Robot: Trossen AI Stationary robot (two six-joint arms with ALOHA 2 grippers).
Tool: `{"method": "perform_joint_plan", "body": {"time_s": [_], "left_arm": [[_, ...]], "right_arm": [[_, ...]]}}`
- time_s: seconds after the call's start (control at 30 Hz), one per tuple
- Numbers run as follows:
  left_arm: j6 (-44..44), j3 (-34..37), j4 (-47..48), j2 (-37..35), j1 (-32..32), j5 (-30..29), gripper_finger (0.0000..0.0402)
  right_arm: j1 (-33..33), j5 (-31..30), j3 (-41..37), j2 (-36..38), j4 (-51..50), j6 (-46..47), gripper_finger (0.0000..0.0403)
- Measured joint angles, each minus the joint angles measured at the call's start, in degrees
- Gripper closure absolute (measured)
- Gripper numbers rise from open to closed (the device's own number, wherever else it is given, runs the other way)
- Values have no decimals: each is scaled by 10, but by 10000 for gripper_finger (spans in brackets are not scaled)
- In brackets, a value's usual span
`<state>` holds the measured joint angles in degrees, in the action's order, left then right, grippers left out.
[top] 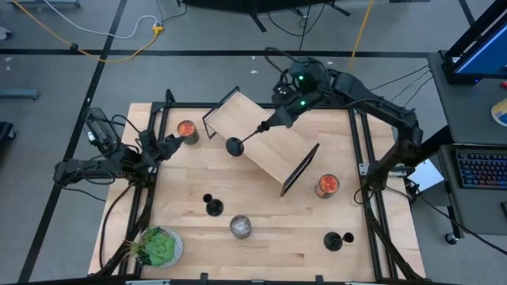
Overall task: Pick & Place candle stick holders
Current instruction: Put the top black candle holder on the shelf
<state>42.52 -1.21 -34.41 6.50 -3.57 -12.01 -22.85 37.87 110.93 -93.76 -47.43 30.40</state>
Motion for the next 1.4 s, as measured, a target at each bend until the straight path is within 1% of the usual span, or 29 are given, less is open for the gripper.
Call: {"method": "perform_joint_plan", "body": {"time_s": [0.1, 0.2, 0.3, 0.4, 0.53, 0.6, 0.7, 0.9, 1.1, 1.27, 1.4], "left_arm": [[-15, -16, 1, 36, 0, -4, 358], [-35, -43, 2, 88, 0, -7, 342], [-63, -81, 2, 149, 0, -7, 310], [-103, -125, 3, 216, 0, -2, 268], [-150, -188, 8, 305, 0, 27, 217], [-163, -224, 37, 345, 0, 47, 197], [-168, -286, 102, 401, 0, 73, 178], [-195, -403, 229, 498, 0, 124, 172], [-237, -499, 309, 571, 0, 150, 172], [-259, -557, 384, 615, -2, 148, 172], [-259, -579, 393, 645, -6, 152, 172]], "right_arm": [[8, 17, 0, -11, 13, 11, 403], [17, 35, 0, -23, 35, 25, 403], [25, 45, 0, -32, 37, 32, 403], [32, 59, 0, -44, 41, 34, 403], [35, 61, 0, -55, 39, 34, 403], [36, 72, 0, -59, 39, 34, 403], [36, 74, 0, -65, 39, 34, 403], [36, 89, 0, -67, 39, 23, 403], [38, 88, 0, -67, 38, 13, 403], [41, 87, 0, -67, 19, -4, 403], [50, 86, 0, -67, 16, -15, 403]]}}
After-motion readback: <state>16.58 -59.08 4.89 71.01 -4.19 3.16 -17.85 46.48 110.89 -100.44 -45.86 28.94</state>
